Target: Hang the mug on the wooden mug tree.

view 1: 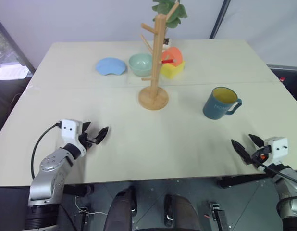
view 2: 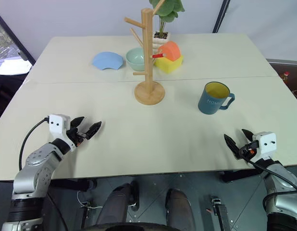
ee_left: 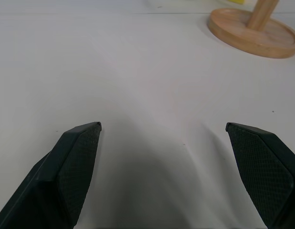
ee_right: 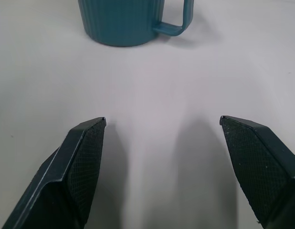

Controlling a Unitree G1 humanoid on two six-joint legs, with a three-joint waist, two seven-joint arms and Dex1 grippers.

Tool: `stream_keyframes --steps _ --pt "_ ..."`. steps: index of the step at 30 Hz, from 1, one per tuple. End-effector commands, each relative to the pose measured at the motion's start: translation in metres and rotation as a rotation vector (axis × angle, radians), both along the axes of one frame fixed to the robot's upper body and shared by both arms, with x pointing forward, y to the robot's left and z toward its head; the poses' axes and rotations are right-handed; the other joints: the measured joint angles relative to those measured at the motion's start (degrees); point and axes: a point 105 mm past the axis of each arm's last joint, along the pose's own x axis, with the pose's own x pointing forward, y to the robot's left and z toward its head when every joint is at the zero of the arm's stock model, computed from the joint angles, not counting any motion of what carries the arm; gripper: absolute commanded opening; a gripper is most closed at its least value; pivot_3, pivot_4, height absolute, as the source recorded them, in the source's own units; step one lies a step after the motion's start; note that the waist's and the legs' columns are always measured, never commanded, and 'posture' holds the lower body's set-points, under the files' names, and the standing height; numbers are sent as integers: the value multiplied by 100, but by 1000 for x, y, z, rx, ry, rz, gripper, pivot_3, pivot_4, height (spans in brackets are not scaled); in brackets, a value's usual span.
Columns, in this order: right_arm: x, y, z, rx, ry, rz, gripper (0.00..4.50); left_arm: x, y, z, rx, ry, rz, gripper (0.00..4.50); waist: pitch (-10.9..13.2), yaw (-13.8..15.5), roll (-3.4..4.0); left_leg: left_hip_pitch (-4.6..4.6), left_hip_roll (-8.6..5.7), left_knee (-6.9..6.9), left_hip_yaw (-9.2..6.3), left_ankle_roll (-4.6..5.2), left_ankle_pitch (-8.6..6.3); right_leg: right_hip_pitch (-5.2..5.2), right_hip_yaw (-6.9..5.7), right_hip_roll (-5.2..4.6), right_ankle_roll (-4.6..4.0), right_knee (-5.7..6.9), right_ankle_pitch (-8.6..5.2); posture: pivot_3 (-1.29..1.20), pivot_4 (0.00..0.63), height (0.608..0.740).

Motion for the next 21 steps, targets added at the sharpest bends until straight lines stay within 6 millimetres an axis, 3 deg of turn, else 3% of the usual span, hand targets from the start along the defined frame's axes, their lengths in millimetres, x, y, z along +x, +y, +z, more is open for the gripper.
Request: stream_keyframes --steps 1,5,10,15,21 --pt "-1 -2 13 -14 -48 -12 3961 1 1 9 2 -35 -9 4500 -1 0 0 0 4 0 3 0 0 -1 0 1 0 0 0 0 150 740" --pt "-1 -4 13 -21 -50 -31 3961 2 -5 8 -9 -33 -28 4500 -3 0 3 0 15 -3 14 -1 0 -10 0 5 -1 0 0 0 150 740" --pt "-3 -14 9 -22 -41 -97 3961 -1 -38 16 -43 -45 -194 4500 -3 4 4 0 18 -3 25 -1 0 -14 4 6 -2 0 1 0 150 740" --pt "-4 -18 13 -4 -61 -134 3961 -22 -96 29 -52 -88 -499 4500 -4 3 6 0 18 -3 34 -1 0 -13 6 4 -3 0 2 0 150 740" --pt "11 -14 28 -11 -117 -157 3961 -65 -164 46 -43 -100 -953 4500 -13 -5 21 0 23 -3 36 -1 0 -14 9 11 -4 4 2 0 150 740"
